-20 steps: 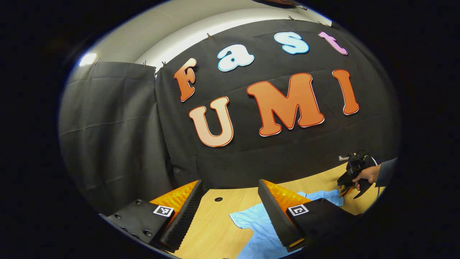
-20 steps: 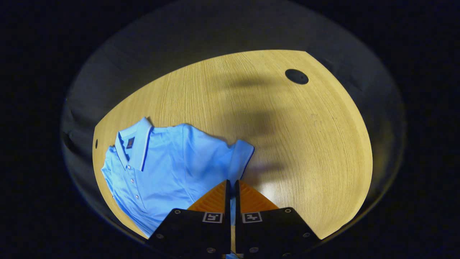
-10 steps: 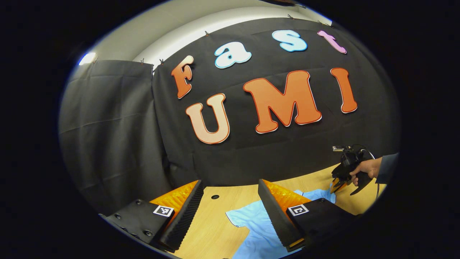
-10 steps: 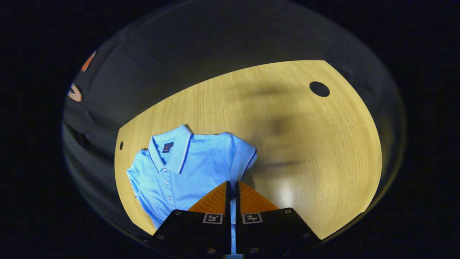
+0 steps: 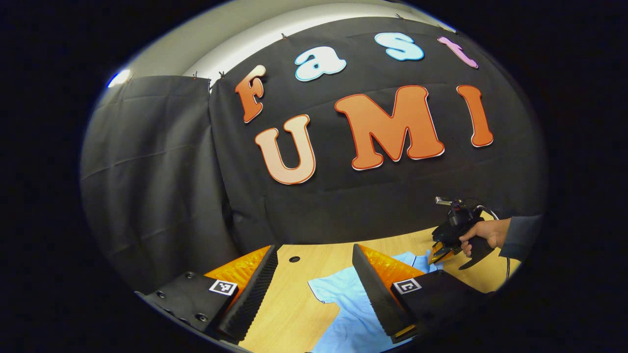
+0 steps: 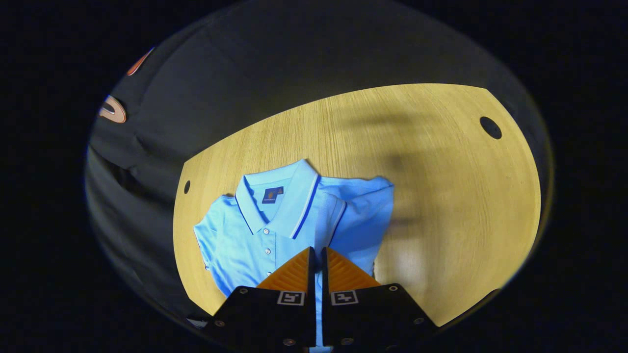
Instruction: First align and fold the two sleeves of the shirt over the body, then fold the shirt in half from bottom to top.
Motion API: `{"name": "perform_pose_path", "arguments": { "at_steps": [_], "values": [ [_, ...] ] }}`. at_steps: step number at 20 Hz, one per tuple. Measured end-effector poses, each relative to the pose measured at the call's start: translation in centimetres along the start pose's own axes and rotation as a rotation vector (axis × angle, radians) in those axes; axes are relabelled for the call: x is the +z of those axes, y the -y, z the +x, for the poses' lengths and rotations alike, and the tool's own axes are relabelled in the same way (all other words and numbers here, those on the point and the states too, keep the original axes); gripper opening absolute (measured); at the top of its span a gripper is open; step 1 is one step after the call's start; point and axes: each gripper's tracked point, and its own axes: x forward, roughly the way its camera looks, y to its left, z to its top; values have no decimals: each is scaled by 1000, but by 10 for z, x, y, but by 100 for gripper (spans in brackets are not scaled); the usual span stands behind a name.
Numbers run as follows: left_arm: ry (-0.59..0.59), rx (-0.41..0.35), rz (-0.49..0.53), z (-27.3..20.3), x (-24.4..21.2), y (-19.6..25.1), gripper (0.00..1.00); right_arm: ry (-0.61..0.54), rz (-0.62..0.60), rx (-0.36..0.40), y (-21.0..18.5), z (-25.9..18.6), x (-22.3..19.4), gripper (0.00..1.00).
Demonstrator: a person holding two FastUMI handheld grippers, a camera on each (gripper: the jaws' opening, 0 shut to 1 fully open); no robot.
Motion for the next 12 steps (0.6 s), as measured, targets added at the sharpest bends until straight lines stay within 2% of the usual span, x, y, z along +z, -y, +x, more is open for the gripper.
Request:
{"name": "perform_pose_path", "arguments": {
  "at_steps": [10,12],
  "values": [
    [-32,-8,-11,7,-10,-1,99,-34,-3,65,-52,24,-9,5],
    [-34,-14,-18,8,-11,-3,99,-12,-7,104,-67,24,-7,8]
  ]
}}
